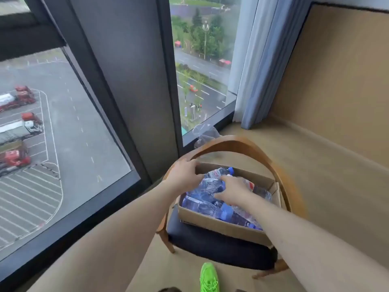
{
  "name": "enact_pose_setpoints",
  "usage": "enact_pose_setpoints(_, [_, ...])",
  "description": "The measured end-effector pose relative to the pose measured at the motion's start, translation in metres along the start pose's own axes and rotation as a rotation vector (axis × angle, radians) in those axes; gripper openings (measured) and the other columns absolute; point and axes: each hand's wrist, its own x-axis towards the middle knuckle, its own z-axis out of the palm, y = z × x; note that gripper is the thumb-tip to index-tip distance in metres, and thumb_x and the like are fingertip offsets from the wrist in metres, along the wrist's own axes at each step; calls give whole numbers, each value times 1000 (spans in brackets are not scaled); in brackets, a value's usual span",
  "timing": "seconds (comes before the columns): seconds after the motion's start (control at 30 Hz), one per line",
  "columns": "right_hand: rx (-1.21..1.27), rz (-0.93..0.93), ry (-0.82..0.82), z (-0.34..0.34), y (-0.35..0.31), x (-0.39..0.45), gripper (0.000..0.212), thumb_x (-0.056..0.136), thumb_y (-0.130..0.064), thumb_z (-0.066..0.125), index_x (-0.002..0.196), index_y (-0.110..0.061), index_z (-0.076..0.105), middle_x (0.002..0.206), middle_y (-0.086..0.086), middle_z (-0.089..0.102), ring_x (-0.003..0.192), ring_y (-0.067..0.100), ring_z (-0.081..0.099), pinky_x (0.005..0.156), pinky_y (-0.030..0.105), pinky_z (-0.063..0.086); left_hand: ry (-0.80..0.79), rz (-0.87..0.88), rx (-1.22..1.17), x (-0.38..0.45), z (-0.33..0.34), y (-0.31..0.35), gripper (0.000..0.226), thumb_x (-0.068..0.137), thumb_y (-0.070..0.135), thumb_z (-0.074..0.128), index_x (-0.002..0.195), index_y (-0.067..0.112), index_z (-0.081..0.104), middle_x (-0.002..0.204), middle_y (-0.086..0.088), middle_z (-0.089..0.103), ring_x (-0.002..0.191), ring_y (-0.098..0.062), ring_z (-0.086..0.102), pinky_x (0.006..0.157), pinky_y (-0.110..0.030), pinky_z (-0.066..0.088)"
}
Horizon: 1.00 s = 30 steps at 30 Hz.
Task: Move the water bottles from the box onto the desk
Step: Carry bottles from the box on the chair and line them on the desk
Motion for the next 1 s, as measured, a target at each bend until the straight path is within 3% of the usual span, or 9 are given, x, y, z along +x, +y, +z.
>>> enact_pose_setpoints(0.07, [-5,17,-59,6,-1,19,84,88,-43,74,159,-24,33,158,15,38,129,31,54,95,36,50,-63,4,43,19,5,-5,44,92,41,64,133,25,62,124,-4,64,111,-24,60,86,-31,47])
enact_pose_setpoints(0.17, [-5,93,-170,25,-1,38,83,88,-39,74,158,-22,33,150,8,51,130,29,54,95,37,52,-172,-21,72,43,20,-14,45,93,37,64,135,21,60,130,-8,61,117,-28,58,94,-34,47])
enact_pose_setpoints(0.27, [12,132,-240,49,0,54,73,85,-35,77,148,-17,46,143,9,57,126,29,57,99,41,52,-265,-10,77,68,44,-29,47,92,38,64,136,19,58,131,-9,59,124,-30,52,100,-42,48])
enact_pose_setpoints(0.4, [14,190,-293,84,6,68,68,84,-32,74,145,-15,48,140,10,58,127,32,55,102,42,50,-367,17,92,90,81,-46,61,91,37,66,147,20,48,138,-8,54,138,-32,39,106,-41,44])
enact_pose_setpoints(0.53, [-105,173,-288,105,13,77,68,90,-39,68,151,-20,42,143,7,52,135,37,37,106,47,42,-488,69,156,101,109,-56,73,87,35,72,152,21,41,146,-8,47,131,-31,44,106,-43,43])
enact_pose_setpoints(0.7, [-157,170,-362,106,15,88,64,90,-43,66,147,-25,45,141,5,55,134,35,36,110,54,35,-524,110,238,105,126,-62,87,80,33,81,153,24,34,146,-5,45,127,-30,49,99,-45,47])
enact_pose_setpoints(0.8, [-148,178,-361,107,15,92,65,88,-39,70,147,-26,44,143,4,54,135,36,36,112,56,30,-486,112,228,108,131,-66,80,81,27,80,149,25,37,142,-4,47,123,-29,50,97,-44,49])
enact_pose_setpoints(0.9, [-117,191,-333,105,14,91,63,83,-35,75,140,-26,49,138,6,58,133,36,42,110,52,33,-526,138,251,115,129,-65,72,76,21,79,139,20,46,127,-6,52,112,-28,53,90,-45,53])
enact_pose_setpoints(1.0, [-41,186,-313,94,16,89,64,74,-35,83,132,-24,56,133,8,61,125,35,52,102,43,45,-579,199,276,123,119,-62,78,73,30,85,141,23,49,122,-6,55,110,-27,55,89,-43,54])
